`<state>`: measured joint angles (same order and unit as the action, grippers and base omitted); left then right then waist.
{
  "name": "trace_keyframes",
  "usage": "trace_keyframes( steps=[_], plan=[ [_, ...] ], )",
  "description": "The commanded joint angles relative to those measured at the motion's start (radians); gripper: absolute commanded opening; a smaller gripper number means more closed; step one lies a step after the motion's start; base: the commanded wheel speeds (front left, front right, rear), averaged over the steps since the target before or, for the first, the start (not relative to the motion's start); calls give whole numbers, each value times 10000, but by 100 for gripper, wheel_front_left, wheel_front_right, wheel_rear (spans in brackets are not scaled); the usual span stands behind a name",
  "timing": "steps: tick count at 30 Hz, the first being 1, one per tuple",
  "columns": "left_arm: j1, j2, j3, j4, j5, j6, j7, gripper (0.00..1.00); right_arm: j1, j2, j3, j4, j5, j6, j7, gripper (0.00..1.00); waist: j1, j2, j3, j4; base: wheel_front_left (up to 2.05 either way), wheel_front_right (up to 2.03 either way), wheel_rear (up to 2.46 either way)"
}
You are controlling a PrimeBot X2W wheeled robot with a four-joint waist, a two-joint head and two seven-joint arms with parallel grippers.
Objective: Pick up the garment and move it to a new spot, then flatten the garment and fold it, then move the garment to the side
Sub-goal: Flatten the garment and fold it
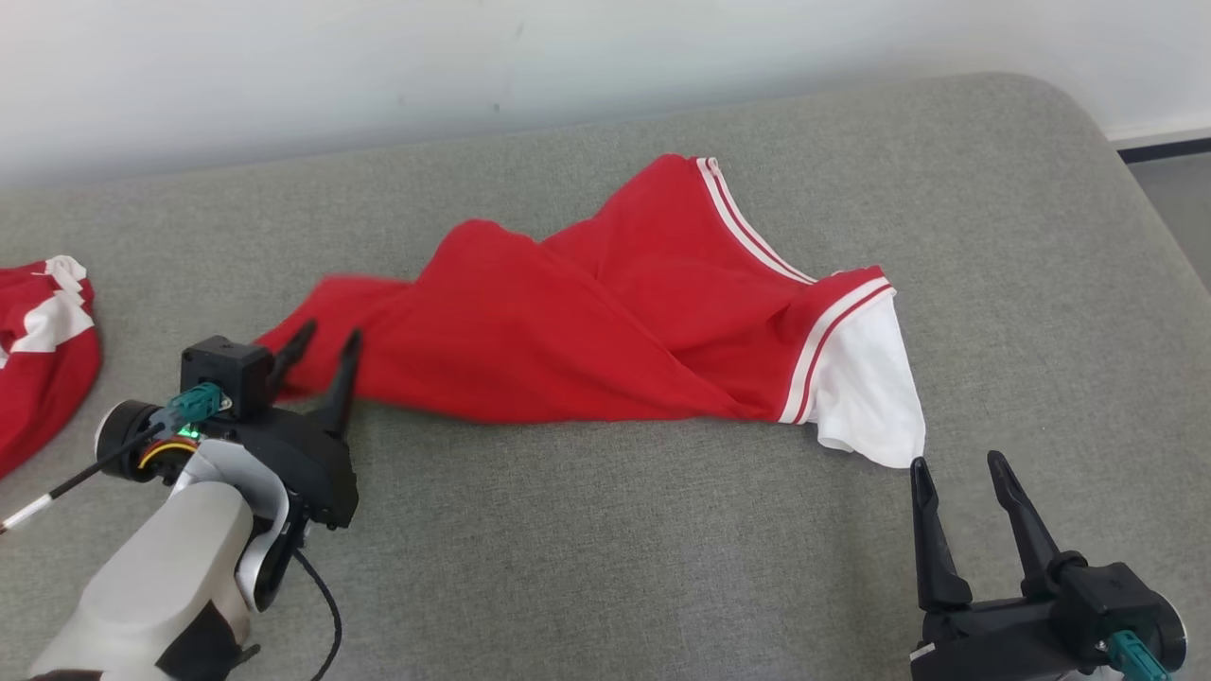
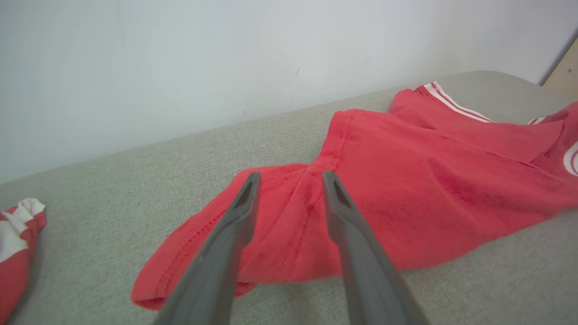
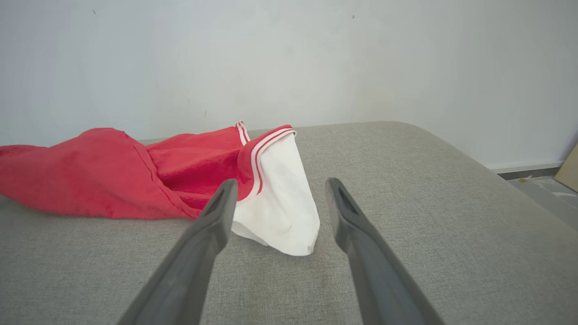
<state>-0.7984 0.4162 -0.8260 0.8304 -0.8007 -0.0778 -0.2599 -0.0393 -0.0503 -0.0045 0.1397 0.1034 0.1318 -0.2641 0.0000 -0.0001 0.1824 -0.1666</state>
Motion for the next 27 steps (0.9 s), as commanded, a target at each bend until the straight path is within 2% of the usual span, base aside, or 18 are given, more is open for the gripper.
trace_keyframes(
  steps=[1, 3, 5, 6, 12, 22, 27],
  plan=[
    [346, -3, 461, -543, 215, 177, -60, 100, 95, 0, -49, -4, -96, -24, -4, 100, 0, 1, -137, 87, 0, 0, 0],
    [518, 3, 766, -850, 354, 265, -55, 100, 116, 0, -65, -20, -124, -24, -6, 100, 0, 1, -178, 112, 0, 0, 0],
    [886, -37, 1410, -1547, 640, 462, -56, 100, 174, 1, -102, -29, -134, -23, -4, 100, 0, 1, -289, 184, 0, 0, 0],
    [1340, -126, 2042, -2210, 1024, 609, -57, 100, 226, 0, -147, -51, -159, -23, -4, 100, 0, 1, -420, 275, 0, 0, 0],
    [2852, -347, 3820, -3934, 2218, 851, -57, 100, 404, 1, -86, -69, -125, -23, -6, 100, 0, 1, -856, 593, 0, 0, 0],
    [5407, -833, 6314, -5943, 3621, 782, -58, 100, 608, -16, -48, -7, -132, -23, -4, 100, 0, 1, -1431, 1281, 0, 0, 0],
    [6597, -1204, 7056, -6605, 4103, 730, -58, 100, 699, -34, -74, 11, -107, -23, -4, 100, 0, 1, -1558, 1613, 0, 0, 0]
  ],
)
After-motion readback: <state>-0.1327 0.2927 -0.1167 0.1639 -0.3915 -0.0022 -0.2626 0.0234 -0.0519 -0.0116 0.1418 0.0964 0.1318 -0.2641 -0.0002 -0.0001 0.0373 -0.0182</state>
